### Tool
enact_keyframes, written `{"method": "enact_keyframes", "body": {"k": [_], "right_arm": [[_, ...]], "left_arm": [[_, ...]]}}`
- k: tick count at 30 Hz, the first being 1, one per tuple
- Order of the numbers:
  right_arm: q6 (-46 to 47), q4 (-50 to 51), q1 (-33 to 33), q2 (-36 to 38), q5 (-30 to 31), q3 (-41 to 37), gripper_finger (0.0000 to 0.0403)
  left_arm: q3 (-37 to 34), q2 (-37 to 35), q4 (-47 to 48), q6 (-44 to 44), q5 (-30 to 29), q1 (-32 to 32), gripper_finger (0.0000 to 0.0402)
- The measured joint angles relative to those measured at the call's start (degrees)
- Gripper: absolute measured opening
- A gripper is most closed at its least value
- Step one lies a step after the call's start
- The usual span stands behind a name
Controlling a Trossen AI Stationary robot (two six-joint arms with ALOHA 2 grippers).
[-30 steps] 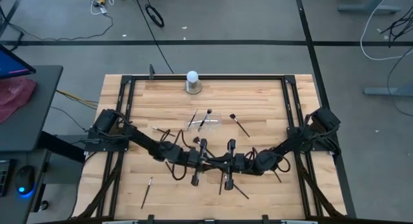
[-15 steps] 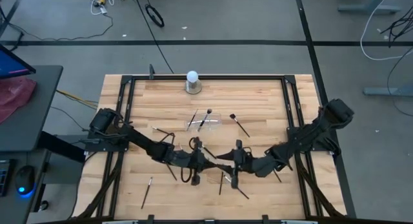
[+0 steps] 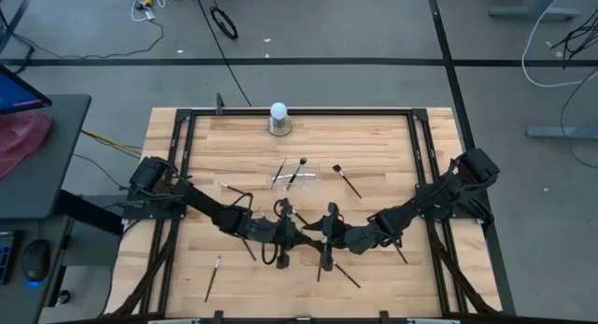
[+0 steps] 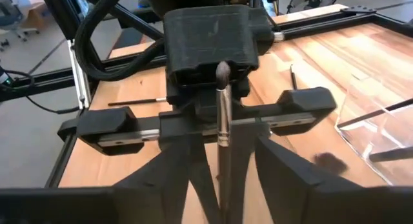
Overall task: Put items in baskets/containers
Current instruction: Put the eyeshadow brush into the transparent organizer
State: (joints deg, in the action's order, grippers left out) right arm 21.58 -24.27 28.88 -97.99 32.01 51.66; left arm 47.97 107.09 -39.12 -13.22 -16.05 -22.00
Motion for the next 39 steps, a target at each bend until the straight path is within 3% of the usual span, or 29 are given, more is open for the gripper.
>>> {"method": "enact_keyframes", "body": {"k": [5,12,19,25,30,33,39], "right_arm": [[0.0,-0.1,0.0,-0.2,-0.1,0.2,0.0118],[-0.2,0.0,-0.1,-0.2,0.0,0.2,0.0014],[0.0,0.4,-0.1,-0.2,1.2,0.2,0.0016],[0.4,0.4,0.6,-0.1,6.1,0.2,0.0008],[3.0,0.6,0.8,-0.1,8.8,0.2,0.0005],[4.9,1.8,0.6,-0.1,12.2,0.2,0.0004],[6.4,2.0,-3.3,-0.1,17.3,0.2,0.0003]], "left_arm": [[0.0,0.0,-0.1,-0.1,0.0,0.0,0.0024],[0.0,0.0,-0.4,-0.2,0.1,0.0,0.0026],[0.0,0.0,-0.6,1.4,0.2,0.0,0.0059],[0.0,-0.2,0.2,2.3,1.7,0.4,0.0152],[-2.2,-5.0,6.9,1.8,1.2,0.6,0.0229],[-5.7,-9.2,8.3,1.0,-1.0,0.1,0.0257],[-16.1,-19.0,7.6,-2.0,-12.8,-2.7,0.0274]]}}
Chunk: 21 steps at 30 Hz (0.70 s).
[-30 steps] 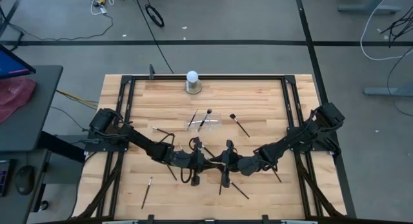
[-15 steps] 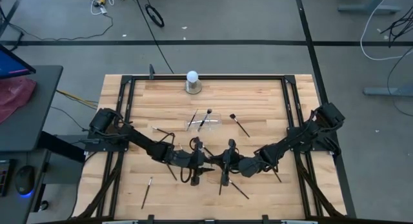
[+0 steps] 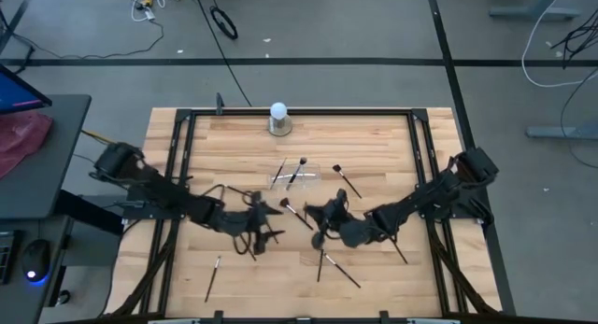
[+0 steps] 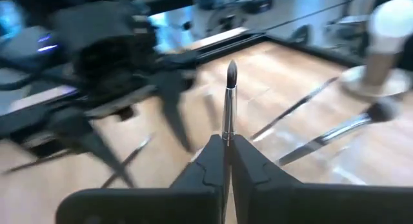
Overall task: Put items in baskets/containers
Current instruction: Put the eyeshadow brush into the transparent organizer
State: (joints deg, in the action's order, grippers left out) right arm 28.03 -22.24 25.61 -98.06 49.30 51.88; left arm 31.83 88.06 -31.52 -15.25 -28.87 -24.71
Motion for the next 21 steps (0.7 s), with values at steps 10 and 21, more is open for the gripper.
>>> {"method": "enact_keyframes", "body": {"k": [10,21], "right_arm": [[0.0,-1.5,-14.9,0.2,5.3,0.0,0.0002],[7.6,4.9,-19.2,0.2,5.2,0.0,0.0004]], "left_arm": [[-10.2,-6.1,-6.7,-4.3,-12.1,-5.9,0.0275],[-10.8,-6.0,-6.2,-4.5,-13.1,-7.2,0.0275]]}}
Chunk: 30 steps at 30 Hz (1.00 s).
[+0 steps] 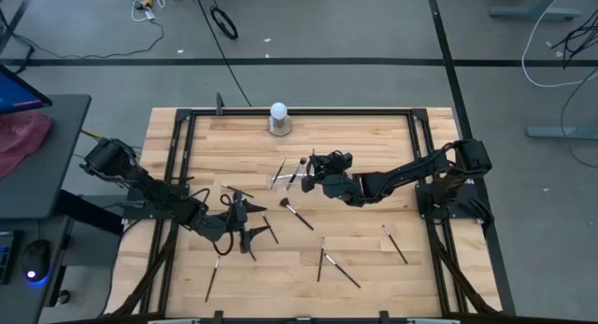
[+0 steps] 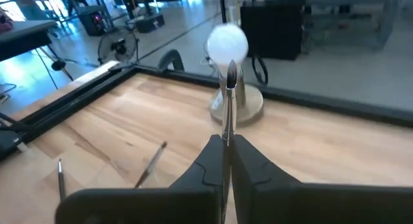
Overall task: Put items in baskets/containers
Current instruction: Put the eyeshadow brush into the transparent organizer
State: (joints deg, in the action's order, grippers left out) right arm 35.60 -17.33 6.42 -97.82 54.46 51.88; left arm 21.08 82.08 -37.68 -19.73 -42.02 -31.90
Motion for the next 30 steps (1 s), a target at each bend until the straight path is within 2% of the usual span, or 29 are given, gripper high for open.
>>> {"method": "enact_keyframes", "body": {"k": [6,10,23,30], "right_arm": [[9.0,3.4,0.4,-0.3,-0.8,0.0,0.0005],[11.0,3.4,0.3,-0.3,-2.9,0.0,0.0005],[15.2,1.9,0.3,-6.4,-3.4,0.0,0.0007],[16.0,2.0,0.3,-6.5,-4.0,0.0,0.0046]], "left_arm": [[0.0,0.0,0.2,0.9,-0.4,0.0,0.0275],[0.0,0.0,0.2,0.9,-1.5,0.0,0.0275],[0.0,0.0,0.2,0.9,-1.5,0.0,0.0275],[0.0,0.0,0.2,0.9,-1.7,0.0,0.0275]]}}
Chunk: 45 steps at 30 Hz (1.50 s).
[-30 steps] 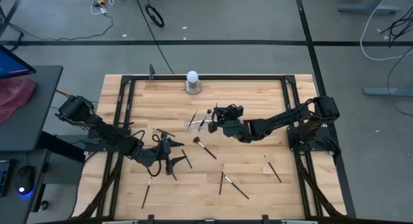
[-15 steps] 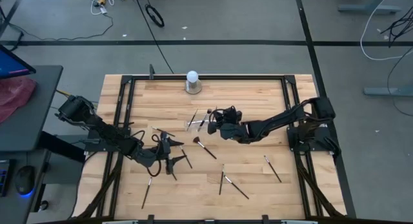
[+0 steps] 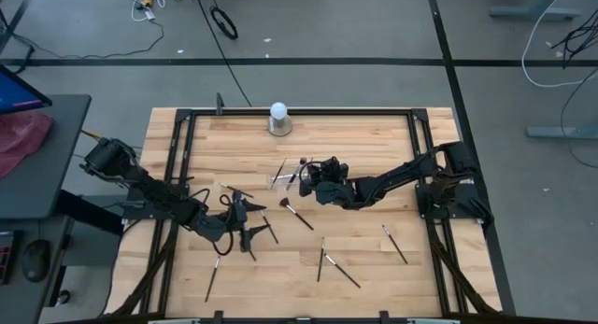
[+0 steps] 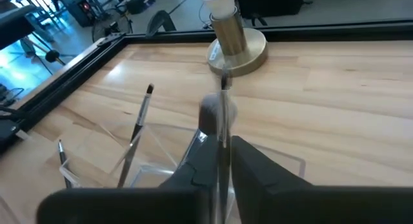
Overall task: Put items in baskets/containers
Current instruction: Put the eyeshadow brush into the transparent organizer, then put the highlighter brush into the transparent organizer
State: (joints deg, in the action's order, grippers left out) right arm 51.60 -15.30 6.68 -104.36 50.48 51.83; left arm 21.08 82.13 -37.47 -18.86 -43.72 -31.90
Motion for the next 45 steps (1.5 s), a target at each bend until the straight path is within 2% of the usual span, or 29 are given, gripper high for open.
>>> {"method": "enact_keyframes", "body": {"k": [10,16,22,29,32,36,40,45], "right_arm": [[-0.2,3.4,0.0,0.0,0.0,0.0,0.0136],[-8.1,4.0,0.4,3.4,-0.5,0.0,0.018],[-19.8,3.7,4.7,10.9,-6.0,0.0,0.0181],[-27.9,4.0,15.7,14.4,-9.5,0.0,0.0159],[-26.8,4.2,19.6,12.7,-9.6,0.0,0.015],[-19.4,3.7,21.9,7.7,-10.2,0.0,0.0141],[-18.1,-1.5,21.1,0.4,-15.9,0.0,0.0144],[-19.1,-3.4,17.2,-6.3,-15.8,0.0,0.0183]], "left_arm": [[0.0,0.0,0.0,0.0,0.0,0.0,0.0275],[0.0,0.0,0.0,0.0,0.0,0.0,0.0275],[0.0,0.0,0.0,-3.0,0.0,0.1,0.0275],[0.0,0.0,0.0,-4.6,0.0,1.2,0.0275],[0.0,0.0,0.0,-4.5,0.0,1.3,0.0275],[0.0,0.0,-0.1,-4.5,0.0,1.3,0.0275],[0.0,0.0,-0.1,-4.5,0.0,1.5,0.0275],[0.0,0.0,-0.5,-4.5,0.0,2.8,0.0275]]}}
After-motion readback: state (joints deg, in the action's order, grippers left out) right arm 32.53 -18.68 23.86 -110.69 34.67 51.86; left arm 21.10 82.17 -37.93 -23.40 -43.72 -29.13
